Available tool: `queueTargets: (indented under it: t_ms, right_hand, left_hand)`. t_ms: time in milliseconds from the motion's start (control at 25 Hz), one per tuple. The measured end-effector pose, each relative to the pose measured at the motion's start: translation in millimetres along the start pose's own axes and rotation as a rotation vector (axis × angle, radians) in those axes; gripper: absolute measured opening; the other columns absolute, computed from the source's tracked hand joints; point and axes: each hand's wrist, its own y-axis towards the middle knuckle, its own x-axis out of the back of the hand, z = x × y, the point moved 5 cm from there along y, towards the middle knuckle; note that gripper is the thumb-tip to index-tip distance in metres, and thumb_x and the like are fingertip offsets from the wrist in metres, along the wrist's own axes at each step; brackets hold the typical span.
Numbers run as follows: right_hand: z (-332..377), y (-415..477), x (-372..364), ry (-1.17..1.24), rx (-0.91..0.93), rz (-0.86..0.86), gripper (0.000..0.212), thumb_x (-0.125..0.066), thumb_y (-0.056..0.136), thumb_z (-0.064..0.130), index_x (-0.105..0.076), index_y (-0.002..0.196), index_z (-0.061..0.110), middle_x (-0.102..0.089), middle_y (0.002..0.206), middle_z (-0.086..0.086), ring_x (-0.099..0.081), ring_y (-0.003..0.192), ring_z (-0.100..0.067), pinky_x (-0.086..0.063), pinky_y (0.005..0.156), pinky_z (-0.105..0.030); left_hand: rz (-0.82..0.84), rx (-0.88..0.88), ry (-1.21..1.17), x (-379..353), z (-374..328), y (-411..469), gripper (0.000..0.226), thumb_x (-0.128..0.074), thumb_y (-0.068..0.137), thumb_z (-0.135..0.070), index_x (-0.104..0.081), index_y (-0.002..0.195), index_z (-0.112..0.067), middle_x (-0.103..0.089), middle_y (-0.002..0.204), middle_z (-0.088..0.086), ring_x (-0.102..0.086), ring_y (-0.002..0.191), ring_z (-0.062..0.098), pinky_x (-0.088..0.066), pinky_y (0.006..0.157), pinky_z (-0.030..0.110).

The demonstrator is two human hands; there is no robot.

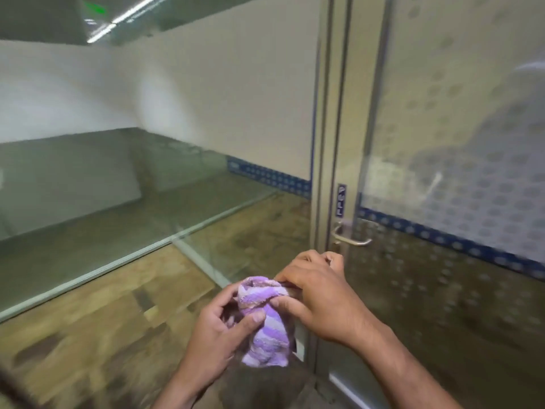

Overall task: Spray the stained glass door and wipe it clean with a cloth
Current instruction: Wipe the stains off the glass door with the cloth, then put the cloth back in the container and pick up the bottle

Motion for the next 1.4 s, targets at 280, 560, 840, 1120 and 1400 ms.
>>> queueTargets:
  t_ms: [280,560,840,1120,1400]
  right_hand:
    - [127,9,-62,0.186,0.144,0.088,0.037,-0.052,0.091,0.066,-0.069,0.104,0.036,-0.064,0.094,0.022,-0.052,0.104,-0.008,-0.026,0.095,-0.044]
    - [257,15,-143,0.482,0.018,0.198,0.039,-0.055,0.086,0.068,-0.073,0.096,0.036,-0.074,0.085,0.021,-0.065,0.089,-0.002,-0.042,0.092,-0.043]
    - [418,-18,-242,0.979,-0.253,0.396,0.016,-0.074,0.098,0.018,-0.072,0.085,0.008,-0.076,0.068,-0.010,-0.074,0.055,-0.027,-0.064,0.055,-0.056]
    - [520,-37,-332,0.816,-0.237,0.468,0.021,-0.075,0.096,0.034,-0.071,0.080,0.021,-0.077,0.071,-0.003,-0.076,0.063,-0.023,-0.065,0.064,-0.048]
    - [530,-65,-411,0.807,-0.495,0.608,0.006,-0.074,0.098,0.016,-0.070,0.095,0.011,-0.076,0.095,-0.011,-0.077,0.085,-0.028,-0.068,0.073,-0.051]
  left_hand:
    - [-0.301,0.259,-0.113,106,40,-152,0.083,-0.111,0.043,-0.030,-0.079,0.116,-0.005,-0.079,0.120,0.028,-0.079,0.100,0.024,-0.066,0.087,0.034]
    - [-0.896,0.139,-0.280,213,1,-291,0.051,-0.095,0.074,-0.012,-0.078,0.121,0.000,-0.081,0.120,0.021,-0.079,0.108,0.030,-0.063,0.098,0.045]
    - [-1.124,0.284,-0.411,319,-7,-424,0.039,-0.073,0.097,-0.030,-0.074,0.129,-0.008,-0.080,0.127,0.013,-0.077,0.118,0.031,-0.054,0.106,0.044]
    - [-1.010,0.525,-0.373,405,34,-522,0.077,-0.094,0.073,-0.031,-0.064,0.141,-0.015,-0.077,0.134,0.014,-0.076,0.120,0.038,-0.061,0.103,0.054]
    - [-1.092,0.659,0.136,483,39,-530,0.058,-0.080,0.096,-0.020,-0.055,0.148,-0.016,-0.068,0.139,0.011,-0.071,0.123,0.036,-0.060,0.106,0.061]
